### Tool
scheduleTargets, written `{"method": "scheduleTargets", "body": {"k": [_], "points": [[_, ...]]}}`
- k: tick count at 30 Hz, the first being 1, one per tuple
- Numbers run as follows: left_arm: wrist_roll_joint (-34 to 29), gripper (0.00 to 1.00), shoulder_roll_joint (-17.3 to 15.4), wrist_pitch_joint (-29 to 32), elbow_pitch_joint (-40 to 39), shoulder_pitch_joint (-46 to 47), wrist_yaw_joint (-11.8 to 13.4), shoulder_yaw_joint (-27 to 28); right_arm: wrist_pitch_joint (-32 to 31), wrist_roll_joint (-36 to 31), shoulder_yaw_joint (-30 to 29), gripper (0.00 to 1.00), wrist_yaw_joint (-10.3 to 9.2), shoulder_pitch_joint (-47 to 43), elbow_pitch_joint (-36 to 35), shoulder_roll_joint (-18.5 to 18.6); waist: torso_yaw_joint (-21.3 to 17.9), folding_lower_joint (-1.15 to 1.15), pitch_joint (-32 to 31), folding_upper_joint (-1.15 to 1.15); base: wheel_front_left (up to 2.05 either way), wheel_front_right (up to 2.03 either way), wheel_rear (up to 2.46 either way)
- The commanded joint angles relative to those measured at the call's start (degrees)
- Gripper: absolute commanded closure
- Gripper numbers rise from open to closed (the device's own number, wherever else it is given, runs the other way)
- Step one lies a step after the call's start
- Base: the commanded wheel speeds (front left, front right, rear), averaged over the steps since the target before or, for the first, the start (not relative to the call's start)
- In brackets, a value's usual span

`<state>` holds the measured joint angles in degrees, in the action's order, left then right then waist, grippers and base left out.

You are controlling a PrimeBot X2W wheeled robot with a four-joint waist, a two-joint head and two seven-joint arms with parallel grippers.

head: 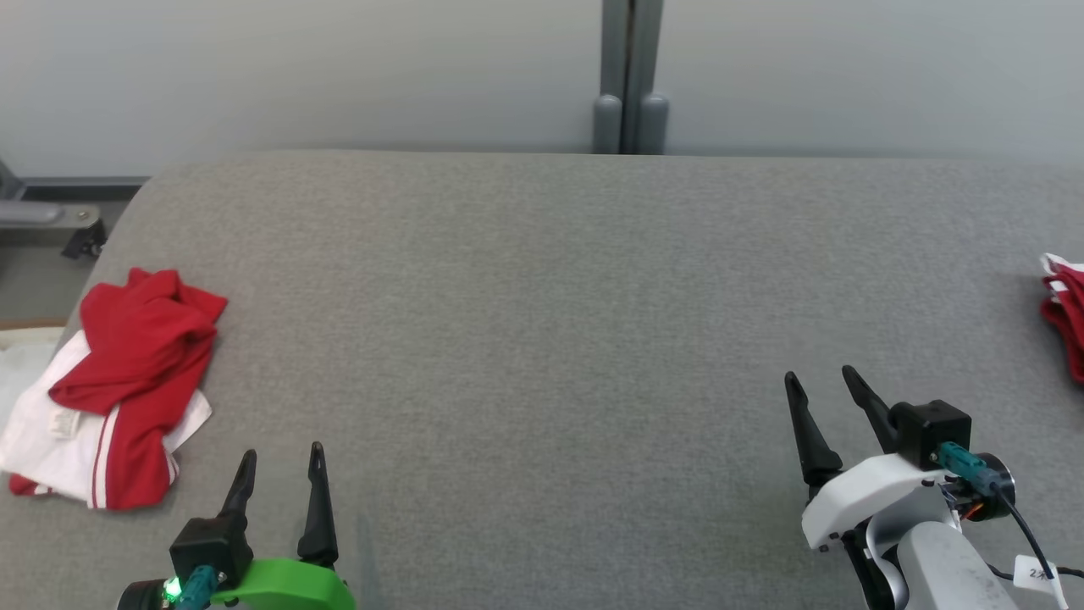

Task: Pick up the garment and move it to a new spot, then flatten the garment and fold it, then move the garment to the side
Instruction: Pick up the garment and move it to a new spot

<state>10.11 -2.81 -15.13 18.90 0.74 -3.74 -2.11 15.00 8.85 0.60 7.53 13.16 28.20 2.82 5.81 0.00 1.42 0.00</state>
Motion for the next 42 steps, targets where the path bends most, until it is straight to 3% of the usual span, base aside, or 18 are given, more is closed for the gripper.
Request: {"method": "scheduleTargets", "body": {"k": [1, 10, 18, 25, 33, 42], "points": [[-0.24, 0.0, -0.22, -0.02, 0.17, 0.45, 0.16, 0.54, 0.25, 0.52, 0.25, 0.0, -0.09, 0.28, 0.07, 0.22, 5.64, 0.0, 0.37, 0.0, 0.0, 0.0, 0.0], [0.12, 0.0, -0.22, -0.02, 0.58, -1.69, 0.38, 4.19, 0.26, 1.81, 2.59, 0.0, -0.09, 0.27, 0.92, 0.22, 14.84, 0.0, -0.27, 0.0, 0.0, 0.0, 0.0], [1.09, 0.0, -0.22, -0.01, 0.69, -2.88, 0.02, 6.48, 0.26, 2.56, 3.65, 0.0, -0.09, 0.01, 1.31, 0.23, 19.0, 0.0, -0.59, 0.0, 0.0, 0.0, 0.0], [3.71, 0.0, -0.19, -0.01, 0.99, -2.48, -0.61, 8.01, 0.26, 2.24, 4.95, 0.0, -0.09, 1.03, 1.63, 0.29, 18.18, 0.0, 0.38, 0.0, 0.0, 0.0, 0.0], [4.73, 0.0, -0.28, -0.01, 4.1, 4.3, -2.24, 10.16, 0.26, -0.11, 4.91, 0.0, -0.09, 3.89, 0.5, 0.27, 15.96, 0.0, 4.92, 0.0, 0.0, 0.0, 0.0], [6.74, 0.0, -6.59, -0.01, 13.34, 19.27, -3.75, 8.04, 0.26, -2.75, 5.07, 0.0, -0.09, 8.38, -1.35, 0.26, 12.66, 0.0, 11.82, 0.0, 0.0, 0.0, 0.0]]}}
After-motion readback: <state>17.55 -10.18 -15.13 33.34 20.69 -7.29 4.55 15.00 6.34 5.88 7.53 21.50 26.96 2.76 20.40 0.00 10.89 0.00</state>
